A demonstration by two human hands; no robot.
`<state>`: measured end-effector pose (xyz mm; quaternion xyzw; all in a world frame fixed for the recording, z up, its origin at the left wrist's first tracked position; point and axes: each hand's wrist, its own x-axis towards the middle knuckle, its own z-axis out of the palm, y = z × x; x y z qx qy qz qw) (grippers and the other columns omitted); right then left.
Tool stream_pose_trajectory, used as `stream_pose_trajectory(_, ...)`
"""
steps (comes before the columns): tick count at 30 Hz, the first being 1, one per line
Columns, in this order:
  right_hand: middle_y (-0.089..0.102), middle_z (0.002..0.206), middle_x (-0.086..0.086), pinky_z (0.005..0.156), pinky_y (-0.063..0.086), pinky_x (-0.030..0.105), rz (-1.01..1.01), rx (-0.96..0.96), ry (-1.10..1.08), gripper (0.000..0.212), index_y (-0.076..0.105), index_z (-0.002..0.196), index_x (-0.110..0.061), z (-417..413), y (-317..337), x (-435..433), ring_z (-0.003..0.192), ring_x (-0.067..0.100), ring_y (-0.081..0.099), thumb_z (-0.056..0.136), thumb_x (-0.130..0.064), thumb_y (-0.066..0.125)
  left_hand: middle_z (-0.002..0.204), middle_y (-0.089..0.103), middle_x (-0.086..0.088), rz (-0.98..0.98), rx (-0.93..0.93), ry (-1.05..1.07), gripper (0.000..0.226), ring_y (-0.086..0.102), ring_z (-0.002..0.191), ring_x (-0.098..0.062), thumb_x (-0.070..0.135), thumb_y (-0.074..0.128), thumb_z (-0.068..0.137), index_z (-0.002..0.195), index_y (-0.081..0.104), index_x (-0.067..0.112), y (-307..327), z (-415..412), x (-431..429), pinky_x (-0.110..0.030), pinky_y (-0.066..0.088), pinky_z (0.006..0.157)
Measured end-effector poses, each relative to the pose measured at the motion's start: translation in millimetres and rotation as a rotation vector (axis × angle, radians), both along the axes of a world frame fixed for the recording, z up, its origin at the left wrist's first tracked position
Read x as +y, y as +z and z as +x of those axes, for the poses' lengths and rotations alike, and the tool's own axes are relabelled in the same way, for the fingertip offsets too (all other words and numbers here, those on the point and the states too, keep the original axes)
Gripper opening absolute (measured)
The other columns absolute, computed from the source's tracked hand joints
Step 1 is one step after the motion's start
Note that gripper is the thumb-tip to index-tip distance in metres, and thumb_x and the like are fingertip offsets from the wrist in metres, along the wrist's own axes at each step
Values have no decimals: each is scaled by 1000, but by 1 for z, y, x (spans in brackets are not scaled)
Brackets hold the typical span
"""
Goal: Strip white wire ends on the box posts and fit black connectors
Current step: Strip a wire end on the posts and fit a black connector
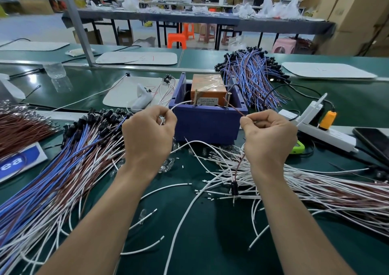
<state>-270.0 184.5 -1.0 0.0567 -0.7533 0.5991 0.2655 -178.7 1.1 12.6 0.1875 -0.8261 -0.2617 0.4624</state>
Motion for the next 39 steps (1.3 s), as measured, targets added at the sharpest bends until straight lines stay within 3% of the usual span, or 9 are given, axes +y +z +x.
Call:
stream_pose_trajectory(16, 66, 66, -28, 52, 40, 8, 77, 92, -29, 21, 66, 68, -28, 3, 0, -4, 48, 0, 58, 81, -19, 81, 41, 34, 10, -1, 15, -4, 19, 49, 52, -2, 20, 71, 89, 71, 73, 21, -1, 0, -1, -2, 31, 59)
stream_pose_trajectory(19, 66, 64, -24, 51, 39, 10, 70, 61, -16, 21, 66, 69, -27, 2, -2, -3, 47, 1, 57, 82, -20, 80, 42, 36, 9, -3, 14, 7, 18, 43, 43, -9, 21, 71, 89, 71, 74, 21, -1, 0, -1, -2, 31, 59)
stream_pose_trajectory(22, 66, 60, -19, 51, 41, 17, 35, 40, 30, 20, 67, 70, -26, 5, -1, -3, 45, 3, 54, 83, -20, 80, 44, 42, 4, 45, 31, 48, 19, 42, 44, -13, 25, 67, 90, 73, 74, 20, -1, 1, 0, -17, 31, 57)
stream_pose_trajectory(25, 65, 54, -10, 47, 41, 18, 5, 13, 213, 16, 71, 71, -23, 13, 4, -5, 43, 3, 52, 83, -18, 80, 49, 51, 4, 118, 109, 94, 21, 47, 49, -23, 29, 60, 90, 76, 73, 21, -1, 4, 3, -32, 33, 59)
stream_pose_trajectory(29, 70, 61, 2, 52, 45, 34, 20, -170, 635, 10, 79, 81, -22, 31, 8, -18, 52, 14, 57, 86, -25, 70, 49, 50, 12, 130, 203, -58, 18, 47, 48, -5, 28, 57, 93, 78, 67, 26, 0, 7, 14, -18, 35, 55)
stream_pose_trajectory(32, 75, 78, -1, 72, 57, 48, 156, -217, 790, 18, 80, 92, -27, 45, 7, -28, 73, 22, 67, 91, -33, 63, 51, 56, 7, 206, 219, -167, 17, 48, 46, -9, 30, 56, 95, 81, 66, 25, -1, 5, 24, -26, 40, 52)
stream_pose_trajectory(35, 74, 92, -9, 74, 53, 34, 365, -174, 865, 23, 72, 110, -33, 57, 3, -35, 76, 6, 60, 90, -23, 65, 50, 57, 4, 424, 264, -326, 17, 51, 45, -13, 24, 54, 96, 83, 66, 21, 3, 6, 31, -28, 45, 51)
stream_pose_trajectory(37, 69, 110, -18, 85, 47, 18, 551, -74, 798, 42, 63, 122, -36, 60, -1, -36, 95, -1, 57, 84, -20, 74, 49, 52, 4, 642, 335, -456, 19, 46, 44, -11, 16, 53, 98, 83, 64, 19, 8, 7, 33, -22, 41, 46)
stream_pose_trajectory(39, 63, 100, -24, 78, 38, 5, 679, -14, 767, 38, 60, 109, -42, 66, -1, -36, 90, -2, 53, 81, -23, 79, 49, 51, 3, 810, 371, -539, 23, 41, 41, -10, 11, 50, 103, 85, 63, 16, 12, 7, 34, -19, 34, 40)
